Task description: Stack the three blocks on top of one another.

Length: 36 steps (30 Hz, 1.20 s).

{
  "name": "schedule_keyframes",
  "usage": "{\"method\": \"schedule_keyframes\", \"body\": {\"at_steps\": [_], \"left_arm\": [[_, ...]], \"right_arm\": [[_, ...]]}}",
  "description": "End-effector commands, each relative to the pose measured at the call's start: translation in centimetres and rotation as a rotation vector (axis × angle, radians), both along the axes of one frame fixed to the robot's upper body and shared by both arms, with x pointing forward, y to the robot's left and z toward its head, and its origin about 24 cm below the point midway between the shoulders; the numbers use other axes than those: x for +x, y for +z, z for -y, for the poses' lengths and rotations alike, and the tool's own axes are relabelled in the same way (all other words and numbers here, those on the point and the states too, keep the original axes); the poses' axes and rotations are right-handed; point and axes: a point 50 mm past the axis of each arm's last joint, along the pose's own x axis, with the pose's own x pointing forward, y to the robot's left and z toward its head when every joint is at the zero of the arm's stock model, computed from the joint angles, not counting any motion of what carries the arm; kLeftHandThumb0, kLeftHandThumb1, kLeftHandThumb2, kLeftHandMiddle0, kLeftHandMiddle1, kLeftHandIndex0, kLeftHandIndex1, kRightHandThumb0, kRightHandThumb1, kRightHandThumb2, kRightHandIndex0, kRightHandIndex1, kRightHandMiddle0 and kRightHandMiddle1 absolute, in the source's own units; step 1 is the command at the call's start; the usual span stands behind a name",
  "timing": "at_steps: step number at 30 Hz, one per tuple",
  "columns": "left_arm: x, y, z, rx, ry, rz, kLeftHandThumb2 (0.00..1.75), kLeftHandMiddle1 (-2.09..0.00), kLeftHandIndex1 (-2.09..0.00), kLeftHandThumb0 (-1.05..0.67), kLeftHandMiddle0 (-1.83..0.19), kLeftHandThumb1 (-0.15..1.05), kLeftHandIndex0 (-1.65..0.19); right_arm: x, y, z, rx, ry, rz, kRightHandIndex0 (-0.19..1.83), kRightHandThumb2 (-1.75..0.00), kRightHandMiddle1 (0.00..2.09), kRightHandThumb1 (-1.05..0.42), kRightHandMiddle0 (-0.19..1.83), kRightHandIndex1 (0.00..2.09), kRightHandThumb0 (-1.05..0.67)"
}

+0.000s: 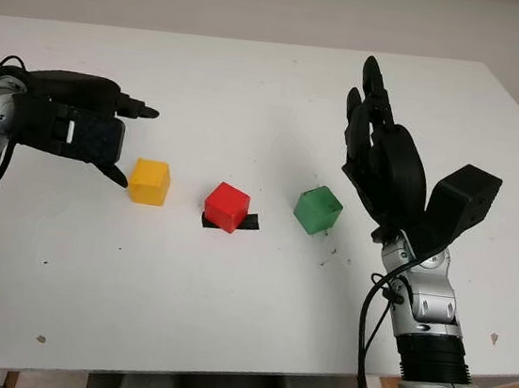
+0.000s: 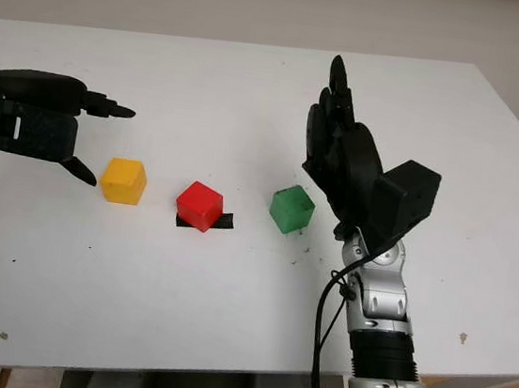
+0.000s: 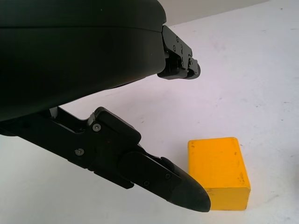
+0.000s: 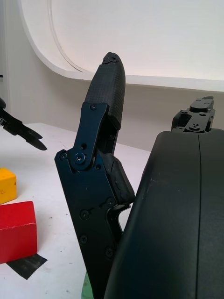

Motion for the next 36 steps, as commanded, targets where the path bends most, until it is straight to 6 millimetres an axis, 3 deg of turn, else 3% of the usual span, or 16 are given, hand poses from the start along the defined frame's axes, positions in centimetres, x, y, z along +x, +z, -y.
{"method": "schedule_keyframes", "body": {"at_steps": [1, 20, 36], "left_arm": [[-0.1, -0.3, 0.1, 0.003, -0.006, 0.0, 0.06, -0.05, -0.08, -0.79, -0.02, 0.85, -0.27], [-0.6, -1.1, 0.5, 0.058, -0.013, -0.04, 0.05, -0.05, -0.06, -0.78, -0.01, 0.85, -0.3], [-0.6, -3.2, 1.2, 0.05, -0.018, -0.023, 0.06, -0.06, -0.06, -0.76, -0.03, 0.88, -0.3]], "right_arm": [[0.1, 0.9, 0.1, -0.003, 0.0, 0.035, -0.19, -0.7, 0.0, -1.05, -0.19, 0.0, -0.76], [0.0, 1.1, 0.1, -0.003, 0.0, 0.033, -0.19, -0.71, 0.0, -1.05, -0.19, 0.0, -0.75], [0.0, 1.1, 0.1, -0.006, 0.001, 0.029, -0.19, -0.71, 0.0, -1.05, -0.19, 0.0, -0.76]]}}
